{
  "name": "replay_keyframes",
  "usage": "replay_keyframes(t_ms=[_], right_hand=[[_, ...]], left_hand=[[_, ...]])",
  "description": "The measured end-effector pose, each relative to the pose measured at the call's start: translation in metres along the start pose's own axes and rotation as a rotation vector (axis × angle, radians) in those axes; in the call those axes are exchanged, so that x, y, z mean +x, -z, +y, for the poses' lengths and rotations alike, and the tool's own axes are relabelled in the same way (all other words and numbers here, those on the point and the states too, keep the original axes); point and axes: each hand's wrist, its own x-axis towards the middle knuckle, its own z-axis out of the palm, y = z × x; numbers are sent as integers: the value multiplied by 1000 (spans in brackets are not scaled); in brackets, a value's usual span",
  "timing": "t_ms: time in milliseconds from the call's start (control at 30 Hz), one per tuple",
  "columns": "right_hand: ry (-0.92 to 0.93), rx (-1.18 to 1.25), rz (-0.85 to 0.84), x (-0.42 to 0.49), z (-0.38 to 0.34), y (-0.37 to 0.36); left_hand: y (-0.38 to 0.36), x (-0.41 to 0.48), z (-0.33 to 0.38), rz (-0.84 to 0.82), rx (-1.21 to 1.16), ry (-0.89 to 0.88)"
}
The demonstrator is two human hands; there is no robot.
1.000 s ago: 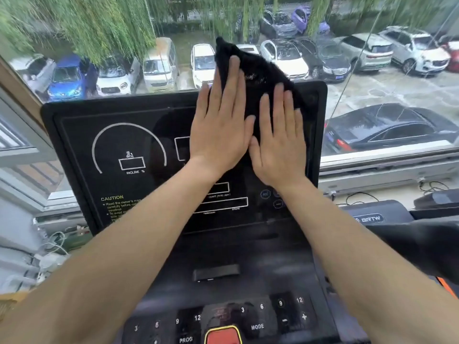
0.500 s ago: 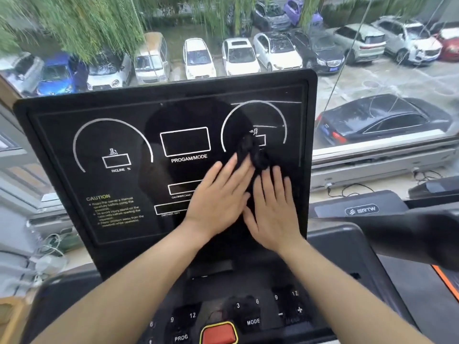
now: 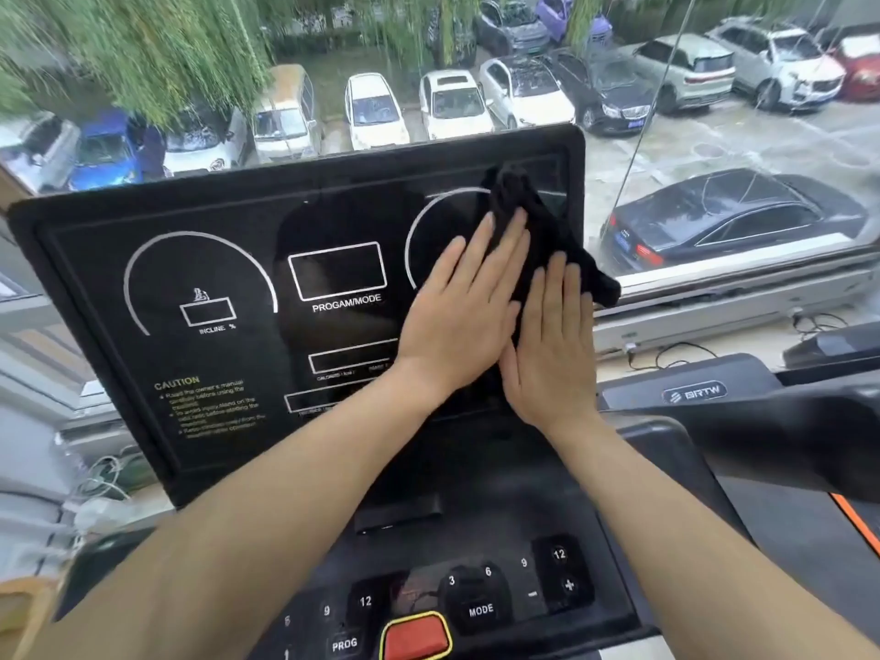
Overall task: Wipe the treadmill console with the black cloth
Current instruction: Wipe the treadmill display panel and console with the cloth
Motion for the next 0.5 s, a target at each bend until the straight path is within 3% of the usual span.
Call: replay_keyframes(t_ms=[100, 200, 333, 500], right_hand=[[77, -71, -154, -61, -6, -14], [248, -85, -195, -63, -22, -16], [330, -58, -24, 31, -35, 7], [167, -9, 67, 93, -13, 34]], left_hand=[[-18, -67, 13, -103, 45, -90], [-22, -98, -4, -109, 94, -80], [2, -42, -47, 0, 89, 138], [25, 36, -45, 56, 30, 240]])
